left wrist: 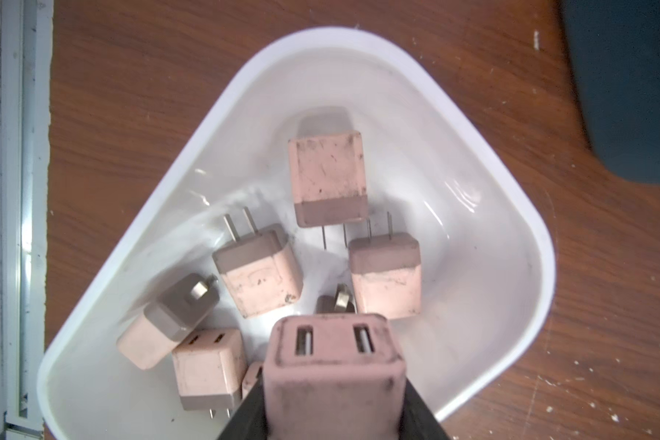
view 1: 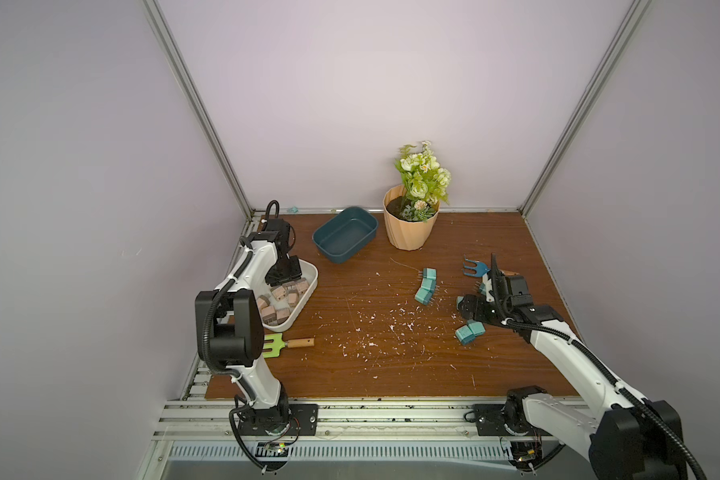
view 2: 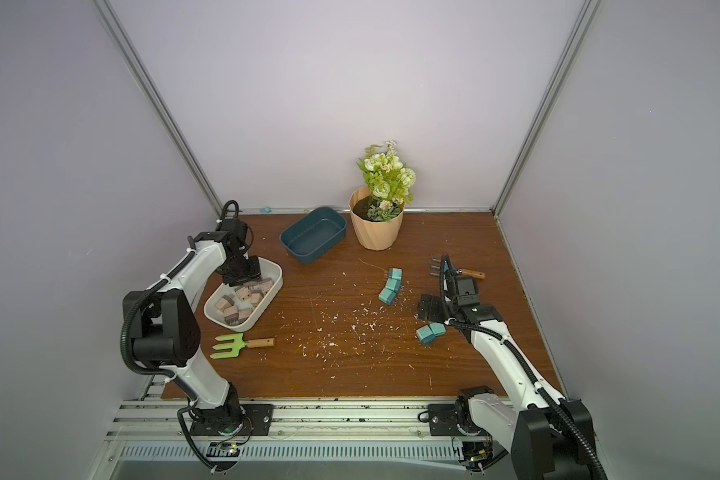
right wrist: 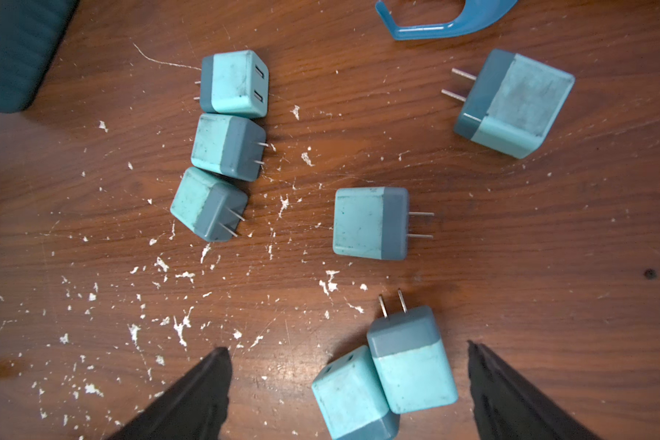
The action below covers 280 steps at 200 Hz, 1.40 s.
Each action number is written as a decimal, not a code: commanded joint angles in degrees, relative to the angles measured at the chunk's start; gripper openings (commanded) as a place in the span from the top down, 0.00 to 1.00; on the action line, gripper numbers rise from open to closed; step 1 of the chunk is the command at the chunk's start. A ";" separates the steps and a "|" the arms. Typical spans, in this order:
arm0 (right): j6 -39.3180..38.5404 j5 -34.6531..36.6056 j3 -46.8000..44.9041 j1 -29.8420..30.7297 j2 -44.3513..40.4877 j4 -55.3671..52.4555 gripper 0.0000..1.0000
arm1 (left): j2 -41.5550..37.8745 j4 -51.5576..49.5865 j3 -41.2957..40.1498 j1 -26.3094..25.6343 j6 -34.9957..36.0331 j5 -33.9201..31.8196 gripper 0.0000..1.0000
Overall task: Place the plugs by color into the storage box
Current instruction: Place the plug in the storage box.
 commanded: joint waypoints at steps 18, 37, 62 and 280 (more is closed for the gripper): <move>-0.73 -0.77 0.48 -0.12 -2.37 -0.56 0.01 | 4.65 0.10 2.20 0.85 2.56 -4.91 0.72; -0.52 -0.62 0.35 -0.19 -3.08 -0.81 0.01 | 6.65 1.05 2.16 0.94 2.61 -5.51 0.72; -0.55 -1.18 0.13 -0.17 -2.80 -0.46 0.01 | 8.38 2.98 1.49 1.12 0.94 -5.36 0.73; 0.41 -4.20 0.21 -0.07 1.07 1.66 0.01 | 3.01 -0.31 14.27 -4.58 -4.89 -0.58 0.15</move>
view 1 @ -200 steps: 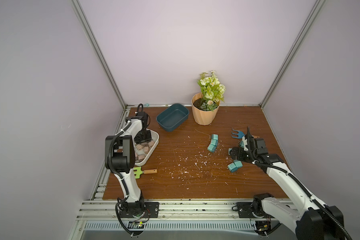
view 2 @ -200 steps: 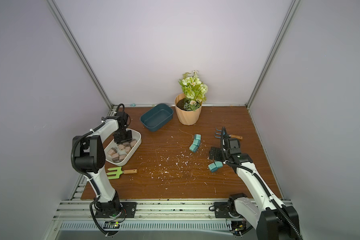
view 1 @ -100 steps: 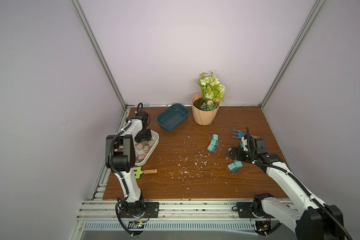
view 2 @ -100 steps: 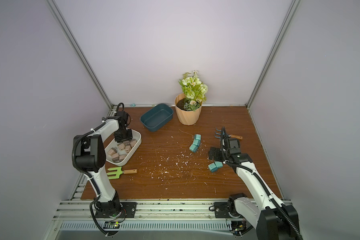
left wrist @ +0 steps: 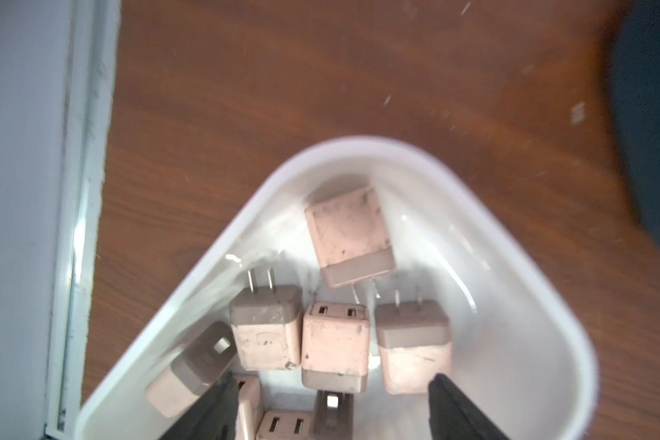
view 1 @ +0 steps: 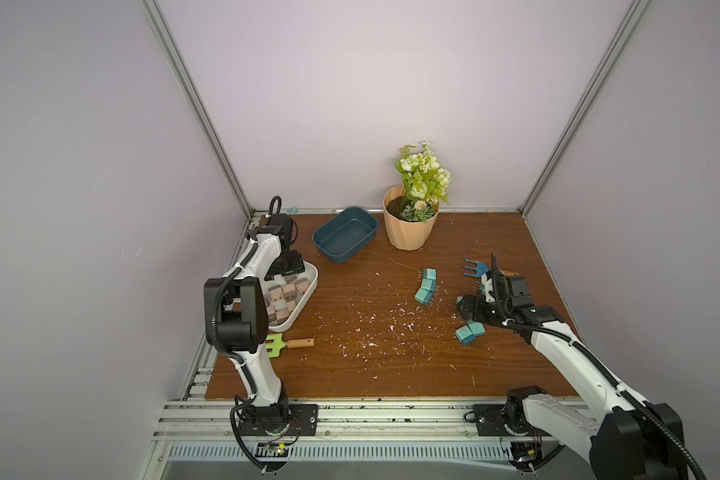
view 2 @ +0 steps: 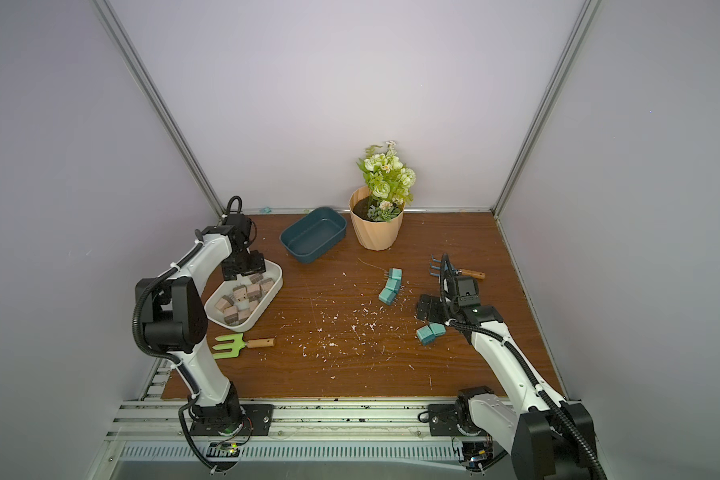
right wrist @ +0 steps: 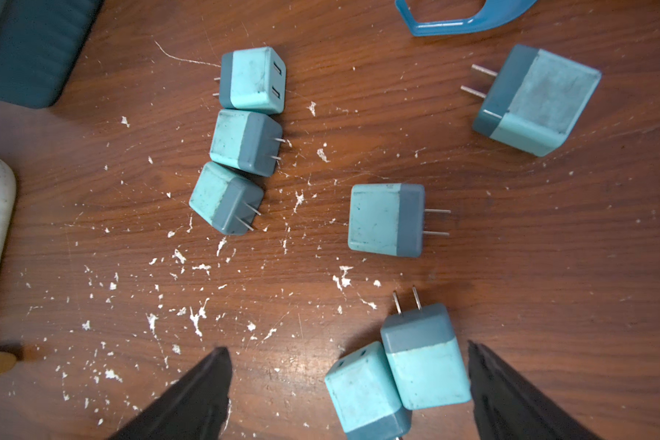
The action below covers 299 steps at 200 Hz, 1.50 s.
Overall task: Place the plugs by color into the storage box
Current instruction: Place the plug in the storage box, then move the storage box to the center of the board.
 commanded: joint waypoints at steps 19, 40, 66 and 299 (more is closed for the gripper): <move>0.71 -1.77 1.02 -0.04 1.54 1.74 0.01 | 3.39 -0.90 11.60 -6.29 -6.66 7.31 0.13; 1.08 -1.75 1.90 -0.04 1.92 1.56 0.02 | 8.89 -0.90 16.98 -9.34 -11.10 11.06 0.13; 1.60 -1.35 2.36 0.03 1.50 1.13 0.02 | 14.54 -0.91 22.52 -13.33 -14.76 12.37 0.13; 6.18 -0.24 -1.60 0.05 -4.92 -0.03 0.01 | 20.51 -0.65 23.13 -9.83 -17.83 8.91 0.28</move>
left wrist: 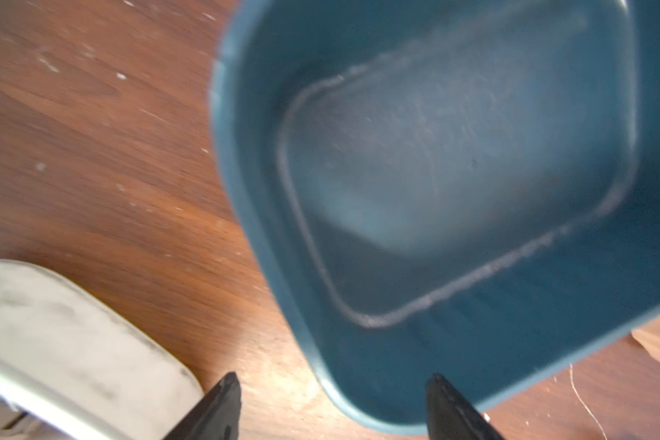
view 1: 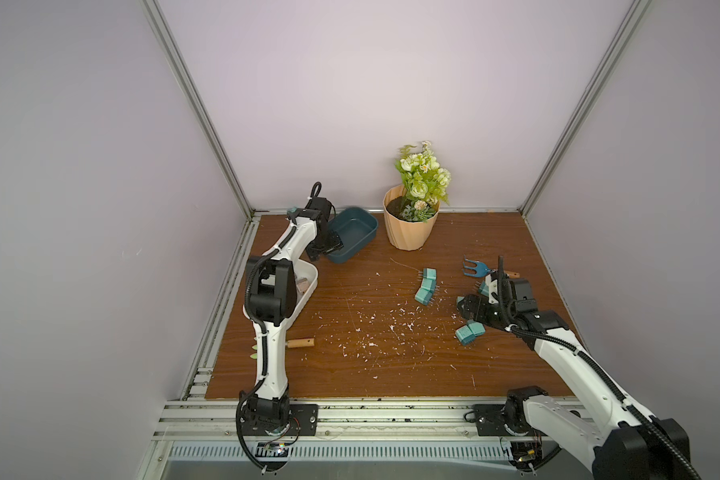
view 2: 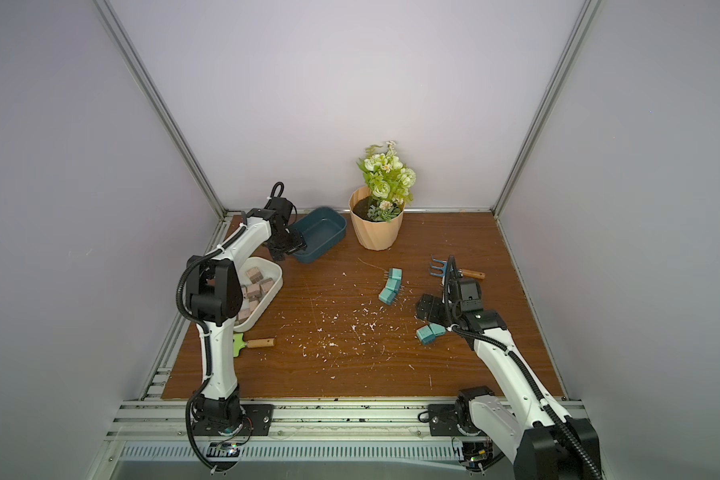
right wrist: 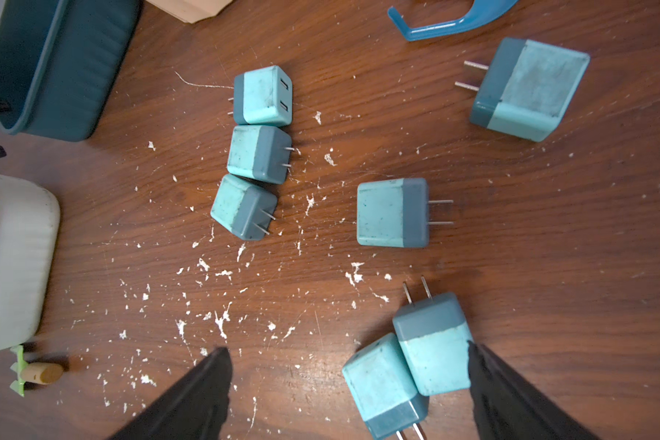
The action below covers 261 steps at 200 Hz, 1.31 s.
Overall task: Place the plugs by color into the storage box
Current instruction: Move the storage box to the center of the board.
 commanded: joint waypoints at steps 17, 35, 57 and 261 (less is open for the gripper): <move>1.14 -0.29 -0.34 0.05 -0.28 0.71 0.02 | 2.26 -0.94 2.56 0.44 -0.20 0.07 0.36; 1.14 -0.31 -0.17 0.05 0.09 0.81 0.02 | 3.11 -0.93 2.42 0.36 -0.08 0.12 0.46; 0.92 -0.31 0.12 0.05 0.40 0.81 0.01 | 3.70 -0.97 2.31 0.16 0.73 -0.17 0.58; 0.31 -1.93 3.04 0.23 3.41 2.17 0.02 | -12.32 -1.14 -16.06 -7.80 4.97 2.55 0.83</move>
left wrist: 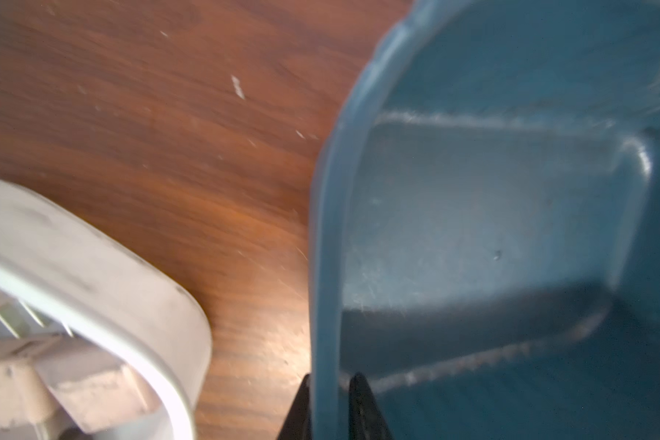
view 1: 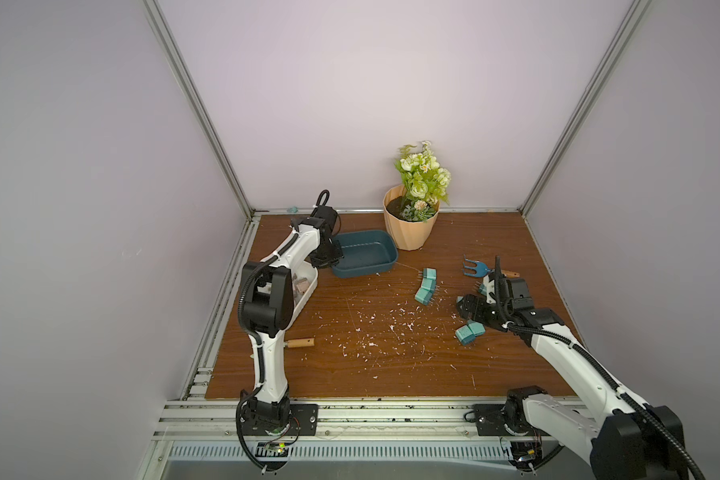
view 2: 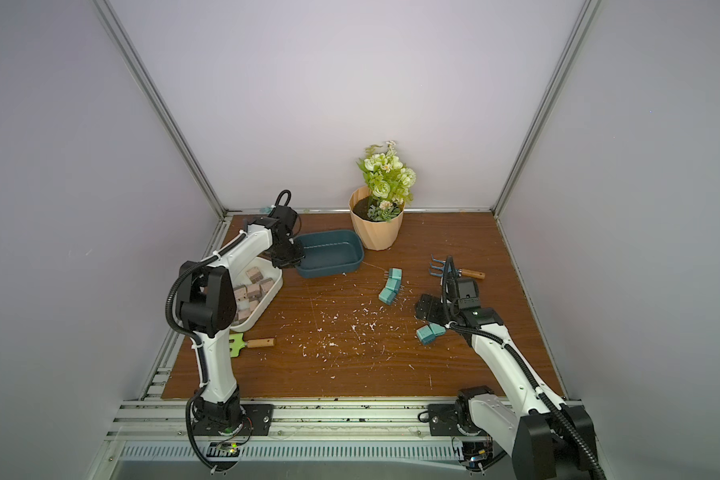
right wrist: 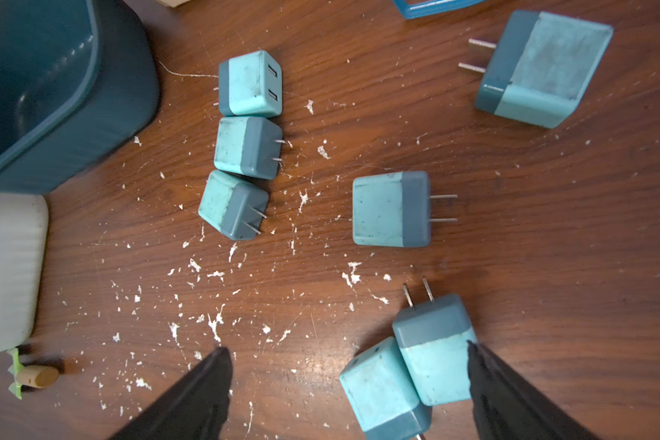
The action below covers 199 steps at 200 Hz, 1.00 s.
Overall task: Place the plugs by color into the storage box
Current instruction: Move the storage box to the center of the board.
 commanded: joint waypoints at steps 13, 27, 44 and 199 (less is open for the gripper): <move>-0.63 -1.18 4.25 0.24 0.88 0.76 0.02 | -4.93 -0.92 -6.16 -3.35 -0.35 0.52 0.83; -1.53 -1.36 5.39 0.22 1.99 0.91 0.02 | -7.39 -0.87 -9.64 -4.09 -0.72 0.01 0.83; -3.68 -1.42 7.72 0.19 4.74 0.56 0.02 | -10.42 -0.80 -14.66 -5.19 -0.59 -0.31 0.83; -5.43 2.59 23.10 2.31 24.21 -4.34 0.02 | -34.74 0.25 -44.62 -10.56 -4.49 8.14 0.82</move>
